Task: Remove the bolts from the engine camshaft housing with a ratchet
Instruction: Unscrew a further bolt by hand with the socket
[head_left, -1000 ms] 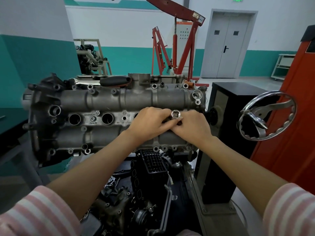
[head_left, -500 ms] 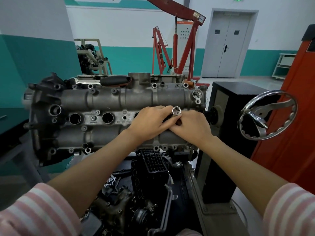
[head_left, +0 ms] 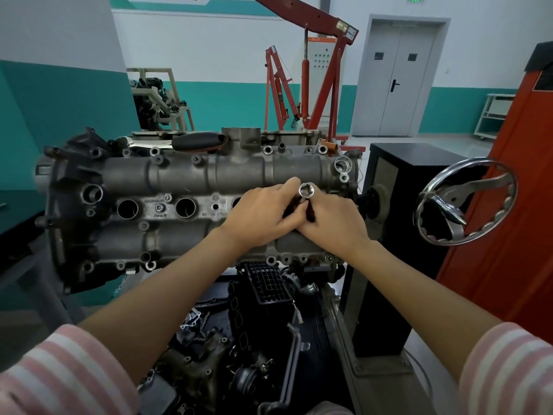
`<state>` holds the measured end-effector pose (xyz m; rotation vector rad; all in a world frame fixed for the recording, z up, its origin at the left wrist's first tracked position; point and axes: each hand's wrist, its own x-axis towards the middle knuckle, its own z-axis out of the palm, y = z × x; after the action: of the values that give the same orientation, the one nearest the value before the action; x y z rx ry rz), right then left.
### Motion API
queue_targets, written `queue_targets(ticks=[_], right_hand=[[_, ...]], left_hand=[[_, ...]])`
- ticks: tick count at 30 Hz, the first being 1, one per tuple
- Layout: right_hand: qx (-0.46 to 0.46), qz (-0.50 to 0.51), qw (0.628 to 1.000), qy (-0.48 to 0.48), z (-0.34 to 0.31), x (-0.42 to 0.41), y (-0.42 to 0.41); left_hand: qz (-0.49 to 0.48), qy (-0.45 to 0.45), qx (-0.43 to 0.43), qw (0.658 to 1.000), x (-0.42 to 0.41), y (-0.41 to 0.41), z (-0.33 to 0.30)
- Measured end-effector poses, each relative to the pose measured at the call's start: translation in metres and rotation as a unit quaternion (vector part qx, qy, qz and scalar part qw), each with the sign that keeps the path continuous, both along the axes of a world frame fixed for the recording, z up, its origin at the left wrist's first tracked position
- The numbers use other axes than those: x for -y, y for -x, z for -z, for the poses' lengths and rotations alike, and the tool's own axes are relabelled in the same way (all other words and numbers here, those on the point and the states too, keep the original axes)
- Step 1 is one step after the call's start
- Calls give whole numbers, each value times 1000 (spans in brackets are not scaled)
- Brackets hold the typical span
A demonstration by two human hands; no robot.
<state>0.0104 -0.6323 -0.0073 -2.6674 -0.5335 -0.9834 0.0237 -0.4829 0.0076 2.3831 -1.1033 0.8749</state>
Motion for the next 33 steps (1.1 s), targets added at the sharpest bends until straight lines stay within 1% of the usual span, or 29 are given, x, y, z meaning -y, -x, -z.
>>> queue_targets(ticks=[4, 6, 9, 11, 13, 15, 20, 24, 29, 33], right_hand=[[-8, 14, 1000, 1, -1, 1, -1], [0, 5, 1000, -13, 0, 0, 1], [13, -17, 999, -24, -1, 0, 4], [28, -26, 999, -21, -1, 0, 5], [14, -13, 1000, -7, 0, -1, 4], [5, -2, 1000, 1, 1, -1, 2], [5, -7, 1000, 7, 0, 1, 2], [2, 8, 1000, 9, 1, 0, 2], [0, -4, 1000, 2, 1, 0, 4], [6, -12, 1000, -2, 2, -1, 4]], left_hand=[[-2, 11, 28, 1000, -1, -1, 2], [-6, 16, 38, 999, -1, -2, 3], [-9, 18, 34, 999, -1, -1, 2], [-14, 2, 28, 999, 0, -1, 3], [-15, -1, 28, 999, 0, -2, 2], [-2, 16, 26, 1000, -1, -3, 3], [12, 21, 30, 999, 0, 0, 2], [16, 27, 51, 998, -1, -2, 5], [23, 59, 71, 996, 1, -1, 5], [0, 30, 43, 999, 0, -2, 4]])
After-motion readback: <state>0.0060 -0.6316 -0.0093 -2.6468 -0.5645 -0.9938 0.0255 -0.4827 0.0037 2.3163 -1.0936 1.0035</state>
